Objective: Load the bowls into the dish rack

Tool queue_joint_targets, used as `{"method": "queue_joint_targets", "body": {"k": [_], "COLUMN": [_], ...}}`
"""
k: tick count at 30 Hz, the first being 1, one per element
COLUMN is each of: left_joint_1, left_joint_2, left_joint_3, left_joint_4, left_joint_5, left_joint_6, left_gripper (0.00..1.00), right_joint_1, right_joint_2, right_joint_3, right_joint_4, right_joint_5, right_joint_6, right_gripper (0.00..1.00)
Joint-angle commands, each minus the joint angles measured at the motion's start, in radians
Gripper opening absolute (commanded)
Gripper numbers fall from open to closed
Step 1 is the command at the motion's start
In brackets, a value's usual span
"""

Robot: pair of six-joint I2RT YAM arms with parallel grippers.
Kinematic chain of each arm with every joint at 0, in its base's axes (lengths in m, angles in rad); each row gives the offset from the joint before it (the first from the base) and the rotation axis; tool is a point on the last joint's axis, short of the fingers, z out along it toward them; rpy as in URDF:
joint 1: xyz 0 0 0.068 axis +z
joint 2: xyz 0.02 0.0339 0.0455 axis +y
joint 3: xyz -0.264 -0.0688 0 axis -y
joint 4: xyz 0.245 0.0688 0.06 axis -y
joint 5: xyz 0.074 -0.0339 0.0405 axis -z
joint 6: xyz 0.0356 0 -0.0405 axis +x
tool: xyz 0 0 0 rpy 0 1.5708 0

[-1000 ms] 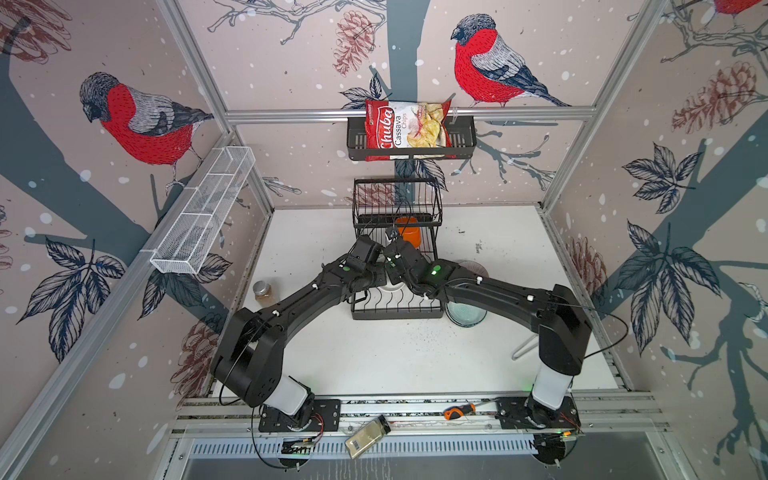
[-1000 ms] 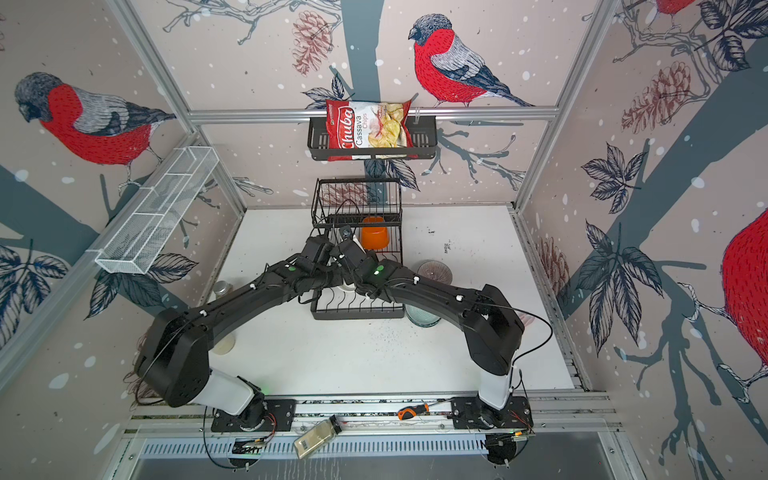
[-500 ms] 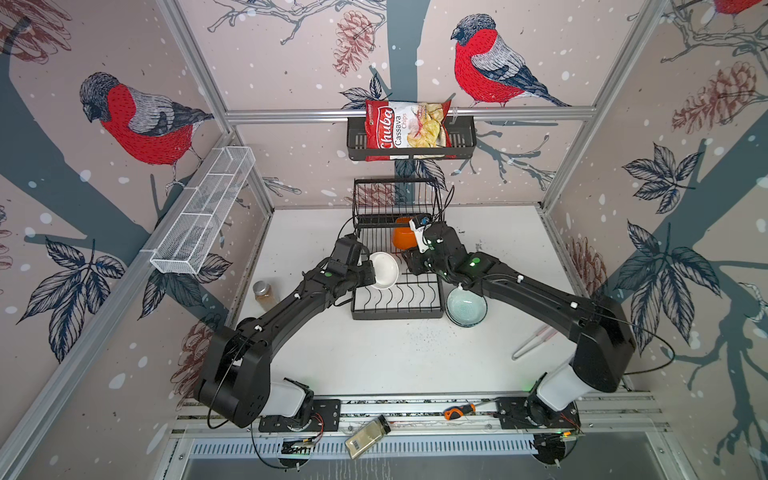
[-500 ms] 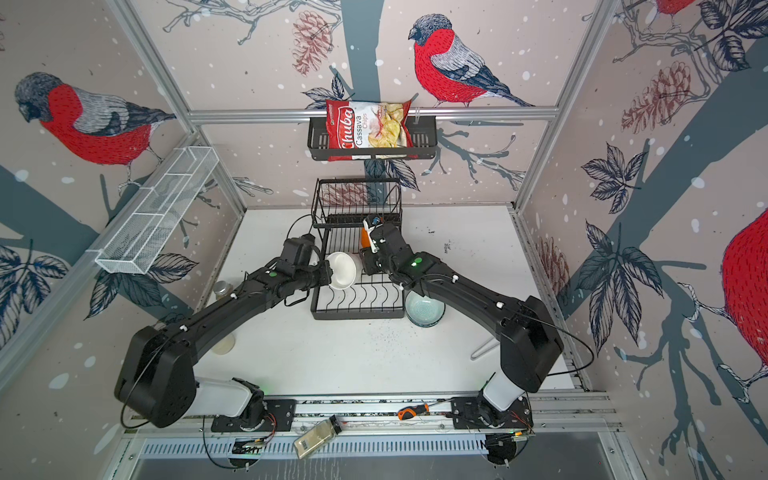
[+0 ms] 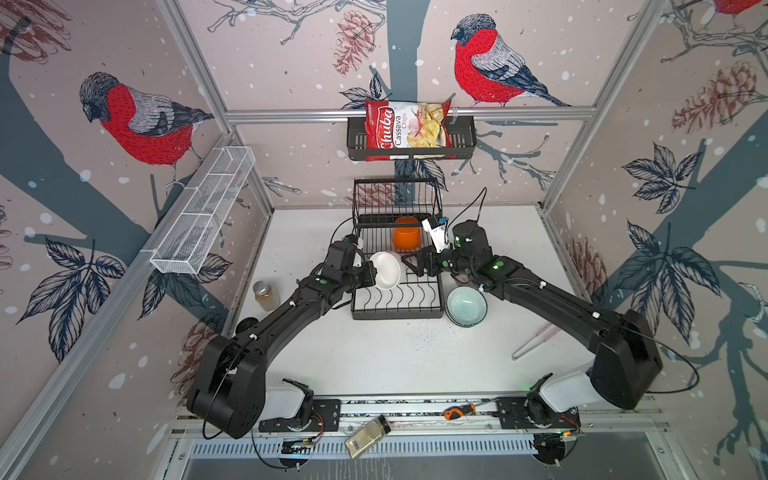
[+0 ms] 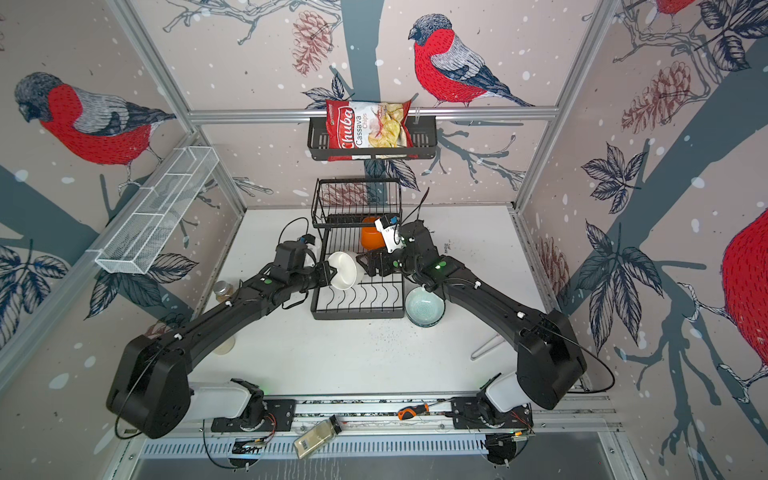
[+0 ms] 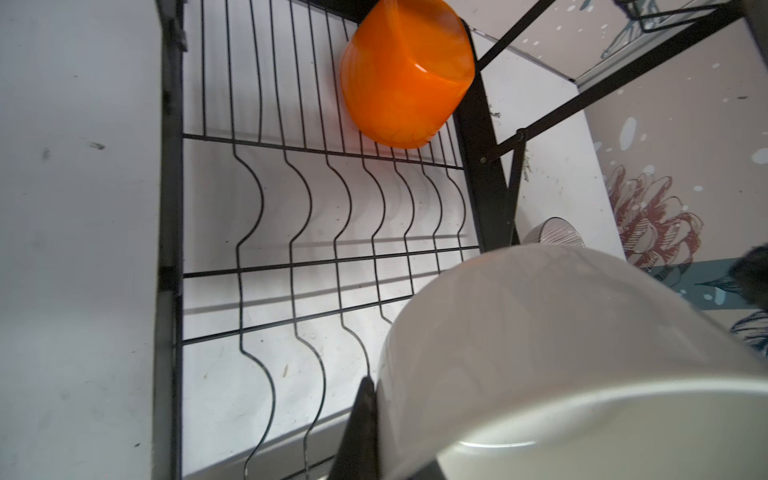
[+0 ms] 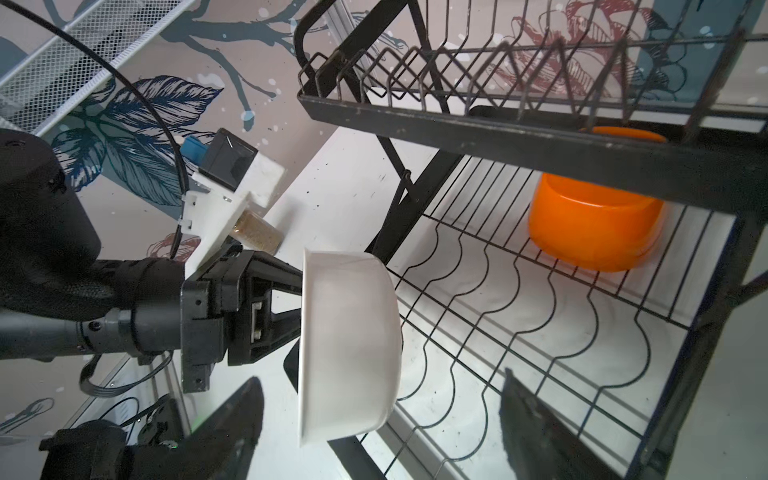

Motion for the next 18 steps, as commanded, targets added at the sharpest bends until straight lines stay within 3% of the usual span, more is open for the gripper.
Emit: {"method": "queue_joint_targets", "body": {"k": [1, 10, 18], "left_joint_1": [0.003, 0.006, 0.006], "left_joint_2": [-0.022, -0.071, -0.071], "left_joint_3": [-0.001, -0.048, -0.048], "left_joint_4": [0.139, 0.246, 0.261], "left_joint_5": [0.067, 0.094, 0.118], "left_joint_6": [-0.011, -0.022, -0.024], "left_gripper": [0.00, 0.00, 0.00], "right_joint_1": [-0.003, 0.003, 0.017], "right_joint_2": [0.002, 0.023, 0.040], "right_joint_3": [-0.009, -0.015, -0.002], "right_joint_4": [0.071, 0.112, 0.116], "right_joint_5": [-0.091, -0.179, -0.194], "right_joint_6": [0.034, 0.057, 0.060], "right_gripper": [0.91, 0.91, 0.83]}}
